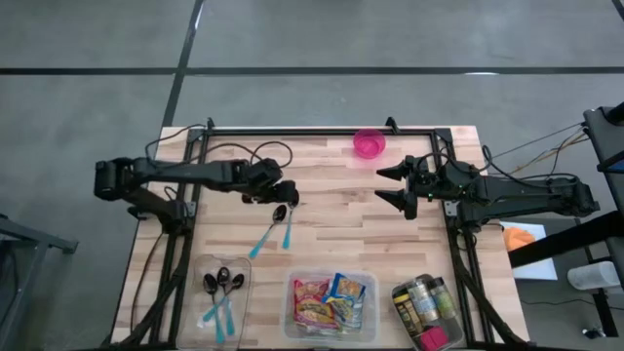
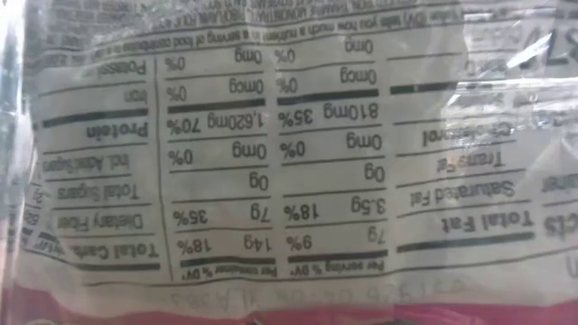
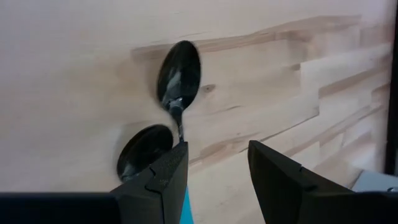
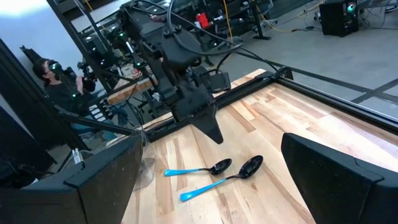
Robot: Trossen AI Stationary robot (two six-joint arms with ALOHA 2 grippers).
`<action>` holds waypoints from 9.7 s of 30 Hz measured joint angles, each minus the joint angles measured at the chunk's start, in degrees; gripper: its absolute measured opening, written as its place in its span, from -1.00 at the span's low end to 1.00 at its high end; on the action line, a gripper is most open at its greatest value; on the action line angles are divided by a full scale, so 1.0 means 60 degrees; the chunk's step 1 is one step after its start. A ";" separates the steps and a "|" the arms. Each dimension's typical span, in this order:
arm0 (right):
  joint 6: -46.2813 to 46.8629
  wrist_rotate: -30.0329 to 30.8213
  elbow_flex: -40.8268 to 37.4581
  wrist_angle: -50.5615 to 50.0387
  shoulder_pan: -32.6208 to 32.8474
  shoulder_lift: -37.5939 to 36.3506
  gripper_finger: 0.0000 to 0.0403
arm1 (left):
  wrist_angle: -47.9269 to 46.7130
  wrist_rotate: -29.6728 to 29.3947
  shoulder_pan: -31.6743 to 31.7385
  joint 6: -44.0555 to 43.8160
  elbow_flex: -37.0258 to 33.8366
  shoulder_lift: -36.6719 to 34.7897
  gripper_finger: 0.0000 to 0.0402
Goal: Pick & Place Food Item
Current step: Put the left blue spoon into the transparent bin, then put the blue spoon into the transparent bin
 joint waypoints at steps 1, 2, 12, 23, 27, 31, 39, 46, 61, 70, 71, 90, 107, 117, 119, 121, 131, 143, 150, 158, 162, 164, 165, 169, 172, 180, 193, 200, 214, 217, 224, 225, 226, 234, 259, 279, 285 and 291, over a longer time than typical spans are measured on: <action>0.0003 0.0000 0.0002 0.0000 0.0001 0.0003 0.89 | 0.0007 0.0004 0.0000 0.0185 0.0101 0.0114 -0.16; 0.0003 0.0000 0.0002 0.0000 0.0001 0.0004 0.89 | 0.0028 0.0007 0.0000 0.0343 0.0187 0.0218 -0.16; -0.0001 0.0000 0.0000 0.0001 -0.0003 0.0004 0.89 | -0.0745 0.1611 -0.0058 0.0967 0.0594 0.0799 -0.16; -0.0001 0.0000 -0.0001 -0.0007 0.0001 0.0002 0.89 | -0.2395 0.1573 -0.1436 0.1169 0.0586 0.0414 -0.17; 0.0003 0.0000 -0.0001 -0.0011 -0.0003 0.0000 0.89 | -0.2813 0.1303 -0.1824 0.1084 0.0509 0.0440 -0.17; 0.0001 0.0000 0.0001 -0.0007 0.0001 0.0000 0.89 | -0.2900 0.1206 -0.2057 0.0806 0.0197 0.0443 -0.17; -0.0001 0.0000 -0.0001 -0.0004 0.0001 0.0000 0.89 | -0.2719 0.0430 -0.2662 0.0451 -0.0517 0.0443 -0.17; 0.0003 0.0000 0.0002 -0.0004 0.0001 0.0000 0.89 | -0.2054 -0.0818 -0.2750 0.1629 -0.0769 0.0447 -0.17; 0.0002 0.0000 0.0002 -0.0004 0.0001 0.0000 0.89 | -0.0774 -0.2202 -0.2779 0.1931 -0.0929 0.1131 -0.17; 0.0002 0.0000 -0.0001 -0.0001 0.0001 0.0000 0.89 | -0.0305 -0.2186 -0.2779 0.1931 -0.0886 0.2057 -0.16; -0.0001 0.0000 -0.0001 0.0000 -0.0003 0.0000 0.89 | -0.0291 -0.2185 -0.2779 0.1931 -0.0896 0.2053 -0.16; -0.0001 0.0000 0.0002 0.0000 -0.0003 0.0003 0.89 | -0.0531 -0.2146 -0.2772 0.1665 -0.0911 0.1984 -0.96; 0.0002 0.0000 0.0002 0.0000 -0.0003 0.0000 0.89 | -0.1510 -0.1541 -0.2780 0.1676 -0.0658 0.1180 -0.98; 0.0003 0.0000 0.0002 -0.0001 -0.0003 0.0000 0.89 | -0.3836 -0.1783 -0.2714 0.0504 0.0265 -0.1080 -0.98; 0.0001 0.0000 -0.0001 0.0000 -0.0003 0.0002 0.89 | -0.4078 -0.1779 -0.2720 0.0127 0.0377 -0.1668 -0.98; 0.0000 0.0000 0.0000 0.0000 -0.0003 0.0001 0.89 | -0.4317 -0.1712 -0.2732 -0.0275 0.0453 -0.2260 -0.98; 0.0000 0.0000 -0.0001 0.0000 -0.0003 0.0003 0.89 | -0.5032 -0.0427 -0.3373 -0.3071 0.0567 -0.4399 -0.98; 0.0003 0.0000 0.0001 0.0000 -0.0001 0.0001 0.89 | -0.5493 -0.0566 -0.7777 -0.9257 0.0535 -0.4248 -0.98; 0.0000 0.0000 -0.0001 0.0000 0.0000 0.0001 0.89 | -0.5303 -0.1306 -1.0493 -1.2578 0.0535 -0.3719 -0.98; 0.0002 0.0000 0.0001 0.0000 0.0000 0.0003 0.89 | -0.4654 -0.1615 -1.1627 -1.3485 0.0532 -0.2825 -0.98; -0.0001 0.0000 -0.0001 0.0000 -0.0002 0.0000 0.89 | -0.4875 -0.1633 -1.1650 -1.2918 0.0532 -0.2283 -0.98; 0.0003 0.0000 0.0001 0.0000 0.0000 0.0000 0.89 | -0.4949 -0.1735 -1.1646 -1.2621 0.0532 -0.1955 -0.98; 0.0001 0.0000 -0.0001 0.0000 -0.0003 0.0000 0.89 | -0.4921 -0.1766 -1.1646 -1.2510 0.0532 -0.1778 -0.98; 0.0003 0.0000 0.0002 0.0000 -0.0003 0.0000 0.89 | -0.4895 -0.1789 -1.1646 -1.2143 0.0532 -0.0963 -0.98; 0.0002 0.0000 -0.0001 0.0000 0.0000 0.0000 0.89 | -0.4819 -0.1792 -1.1642 -1.2088 0.0524 -0.0296 -0.98; 0.0000 0.0000 -0.0001 0.0000 -0.0003 0.0000 0.89 | -0.4152 -0.1790 -1.1642 -1.2044 0.0524 0.0865 -0.97; 0.0002 0.0000 0.0002 0.0000 0.0000 0.0000 0.89 | -0.4072 -0.1938 -1.1639 -1.2043 0.0524 0.0935 -0.63; -0.0001 0.0000 0.0000 0.0000 -0.0001 0.0000 0.89 | -0.4072 -0.1938 -1.1639 -1.2043 0.0524 0.0931 -0.27; 0.0003 0.0000 -0.0001 0.0000 0.0001 0.0000 0.89 | -0.4025 -0.2017 -1.1630 -1.1778 0.0535 -0.1265 -0.18; 0.0003 0.0000 0.0001 0.0001 -0.0001 0.0003 0.89 | -0.3933 -0.2251 -1.1581 -1.1599 0.0535 -0.2127 -0.18; 0.0003 0.0000 -0.0001 0.0000 0.0001 0.0003 0.89 | -0.4247 -0.4122 -1.1513 -1.0648 0.0606 -0.3466 -0.18; -0.0001 0.0000 -0.0001 0.0000 0.0001 0.0000 0.89 | -0.4325 -0.4382 -1.1431 -1.0424 0.0602 -0.3585 -0.18; -0.0001 0.0000 0.0002 0.0001 -0.0002 0.0004 0.89 | -0.4429 -0.4630 -1.1316 -1.0155 0.0598 -0.3694 -0.18; 0.0003 0.0000 0.0000 0.0000 0.0001 0.0000 0.89 | -0.4980 -0.5617 -0.8959 -0.6928 0.0594 -0.4330 -0.18; 0.0003 0.0000 -0.0001 0.0000 0.0000 0.0000 0.89 | -0.2005 -0.1630 -0.0805 0.0682 0.0583 -0.1026 -0.18; 0.0001 0.0000 0.0000 0.0000 -0.0003 0.0002 0.89 | 0.0676 -0.0240 -0.0750 0.1431 0.0591 0.2616 -0.18; 0.0000 0.0000 0.0001 0.0000 -0.0002 0.0003 0.89 | 0.0649 -0.0240 -0.0750 0.1428 0.0597 0.3011 -0.18; 0.0000 0.0000 -0.0001 0.0000 0.0000 0.0004 0.89 | 0.0566 -0.0244 -0.0750 0.1425 0.0634 0.3293 -0.18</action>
